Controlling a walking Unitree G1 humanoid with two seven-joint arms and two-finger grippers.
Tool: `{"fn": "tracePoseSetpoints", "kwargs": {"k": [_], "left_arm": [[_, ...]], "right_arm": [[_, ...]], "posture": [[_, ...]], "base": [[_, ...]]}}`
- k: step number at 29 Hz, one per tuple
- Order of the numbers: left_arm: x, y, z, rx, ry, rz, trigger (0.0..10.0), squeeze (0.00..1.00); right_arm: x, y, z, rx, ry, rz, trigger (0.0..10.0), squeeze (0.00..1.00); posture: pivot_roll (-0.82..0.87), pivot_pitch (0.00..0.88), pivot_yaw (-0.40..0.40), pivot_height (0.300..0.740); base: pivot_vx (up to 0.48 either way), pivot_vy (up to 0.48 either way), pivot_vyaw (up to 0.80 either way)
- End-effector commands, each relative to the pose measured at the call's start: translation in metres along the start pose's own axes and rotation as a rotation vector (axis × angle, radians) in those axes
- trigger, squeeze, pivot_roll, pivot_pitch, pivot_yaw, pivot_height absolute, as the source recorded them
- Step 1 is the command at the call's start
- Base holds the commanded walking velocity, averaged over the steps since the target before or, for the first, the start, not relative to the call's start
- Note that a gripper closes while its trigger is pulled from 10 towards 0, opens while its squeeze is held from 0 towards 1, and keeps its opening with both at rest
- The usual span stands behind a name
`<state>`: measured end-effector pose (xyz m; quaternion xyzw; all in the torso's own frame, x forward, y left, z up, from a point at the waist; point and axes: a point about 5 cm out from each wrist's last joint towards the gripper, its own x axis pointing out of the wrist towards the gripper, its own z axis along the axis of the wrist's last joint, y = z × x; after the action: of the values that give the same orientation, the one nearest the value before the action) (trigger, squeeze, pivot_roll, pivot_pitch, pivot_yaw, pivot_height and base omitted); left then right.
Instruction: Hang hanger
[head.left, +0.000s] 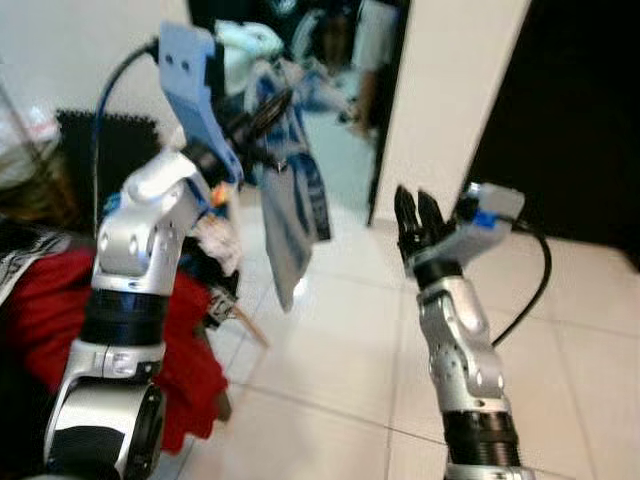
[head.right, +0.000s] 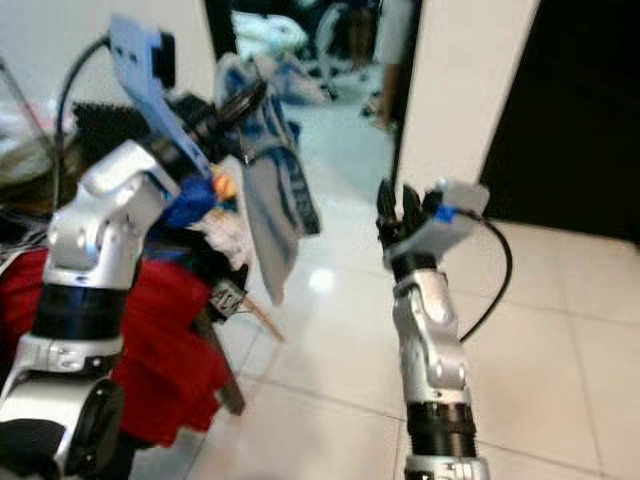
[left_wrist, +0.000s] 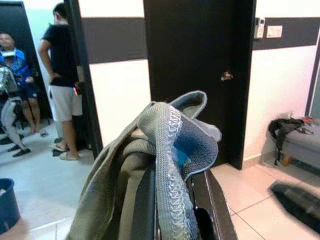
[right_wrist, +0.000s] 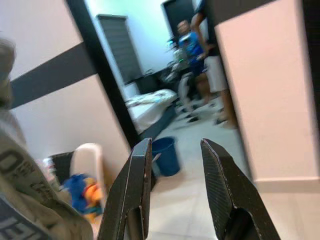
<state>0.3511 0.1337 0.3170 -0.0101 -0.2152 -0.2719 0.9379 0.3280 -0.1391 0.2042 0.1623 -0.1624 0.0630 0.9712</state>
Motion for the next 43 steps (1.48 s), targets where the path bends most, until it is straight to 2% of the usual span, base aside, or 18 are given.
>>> {"fn": "tracePoseSetpoints", "kwargs": {"k": [1, 2, 3, 4, 5, 6, 7, 9, 11, 12, 14, 15, 17, 23, 28, 29, 32, 43], "left_arm": [[-0.010, 0.009, -0.016, 0.013, 0.081, 0.071, 10.0, 0.00], [-0.010, 0.009, -0.016, 0.013, 0.081, 0.071, 10.0, 0.00], [-0.023, 0.016, -0.037, -0.004, 0.181, 0.171, 10.0, 0.00], [-0.023, 0.016, -0.037, -0.004, 0.181, 0.171, 10.0, 0.00], [-0.040, 0.021, -0.062, -0.034, 0.295, 0.258, 10.0, 0.00], [-0.040, 0.021, -0.062, -0.034, 0.295, 0.258, 10.0, 0.00], [-0.056, 0.022, -0.081, -0.058, 0.379, 0.315, 10.0, 0.00], [-0.056, 0.022, -0.081, -0.058, 0.379, 0.315, 10.0, 0.00], [-0.092, 0.016, -0.117, -0.126, 0.539, 0.404, 10.0, 0.00], [-0.092, 0.016, -0.117, -0.126, 0.539, 0.404, 10.0, 0.00], [-0.116, 0.010, -0.135, -0.159, 0.621, 0.490, 10.0, 0.00], [-0.116, 0.010, -0.135, -0.159, 0.621, 0.490, 10.0, 0.00], [-0.127, 0.007, -0.145, -0.144, 0.665, 0.545, 10.0, 0.00], [-0.133, 0.002, -0.152, -0.129, 0.691, 0.617, 10.0, 0.00], [-0.131, -0.007, -0.151, -0.136, 0.687, 0.611, 10.0, 0.00], [-0.130, -0.008, -0.151, -0.117, 0.680, 0.606, 10.0, 0.00], [-0.129, -0.012, -0.150, -0.100, 0.674, 0.585, 10.0, 0.00], [-0.126, -0.016, -0.151, -0.118, 0.676, 0.567, 10.0, 0.00]], "right_arm": [[-0.004, 0.005, -0.019, -0.010, 0.096, 0.019, 10.0, 0.00], [-0.004, 0.005, -0.019, -0.010, 0.096, 0.019, 10.0, 0.00], [-0.007, 0.006, -0.031, -0.027, 0.162, 0.029, 10.0, 0.00], [-0.007, 0.006, -0.031, -0.027, 0.162, 0.029, 10.0, 0.00], [-0.011, 0.006, -0.042, -0.045, 0.224, 0.038, 10.0, 0.00], [-0.011, 0.006, -0.042, -0.045, 0.224, 0.038, 10.0, 0.00], [-0.014, 0.007, -0.050, -0.060, 0.271, 0.048, 10.0, 0.00], [-0.014, 0.007, -0.050, -0.060, 0.271, 0.048, 10.0, 0.00], [-0.023, 0.007, -0.065, -0.122, 0.365, 0.098, 10.0, 0.00], [-0.023, 0.007, -0.065, -0.122, 0.365, 0.098, 10.0, 0.00], [-0.029, 0.006, -0.077, -0.155, 0.433, 0.142, 10.0, 0.00], [-0.029, 0.006, -0.077, -0.155, 0.433, 0.142, 10.0, 0.00], [-0.031, 0.006, -0.084, -0.165, 0.465, 0.165, 10.0, 0.00], [-0.030, 0.014, -0.092, -0.170, 0.493, 0.192, 10.0, 0.00], [-0.033, 0.014, -0.095, -0.165, 0.510, 0.194, 10.0, 0.00], [-0.034, 0.014, -0.096, -0.167, 0.516, 0.197, 10.0, 0.00], [-0.036, 0.014, -0.097, -0.158, 0.516, 0.203, 10.0, 0.00], [-0.038, 0.014, -0.102, -0.150, 0.536, 0.208, 10.0, 0.00]], "posture": [[0.07, 0.007, -0.002, 0.740], [0.07, 0.007, -0.002, 0.740], [0.07, 0.003, -0.004, 0.740], [0.07, 0.003, -0.004, 0.740], [0.06, 0.000, -0.006, 0.740], [0.06, 0.000, -0.006, 0.740], [0.06, 0.000, -0.013, 0.740], [0.06, 0.000, -0.013, 0.740], [0.06, 0.000, -0.045, 0.740], [0.06, 0.000, -0.045, 0.740], [0.07, 0.000, -0.069, 0.740], [0.07, 0.000, -0.069, 0.740], [0.08, 0.000, -0.080, 0.740], [0.08, 0.000, -0.079, 0.740], [0.08, 0.000, -0.069, 0.740], [0.07, 0.000, -0.065, 0.740], [0.07, 0.000, -0.059, 0.740], [0.07, 0.000, -0.055, 0.740]], "base": [[0.000, 0.000, -0.80], [0.000, 0.000, -0.80], [0.000, 0.000, -0.80], [0.000, 0.000, -0.80], [0.000, 0.000, -0.80], [0.000, 0.000, -0.80], [0.000, 0.000, -0.80], [0.000, 0.000, -0.80], [0.000, 0.000, -0.80], [0.000, 0.000, -0.80], [0.000, 0.000, -0.80], [0.000, 0.000, -0.80], [0.000, 0.000, -0.80], [0.000, 0.000, -0.80], [0.000, 0.000, -0.80], [0.000, 0.000, -0.42], [0.000, 0.000, 0.00], [0.000, 0.000, 0.00]]}}
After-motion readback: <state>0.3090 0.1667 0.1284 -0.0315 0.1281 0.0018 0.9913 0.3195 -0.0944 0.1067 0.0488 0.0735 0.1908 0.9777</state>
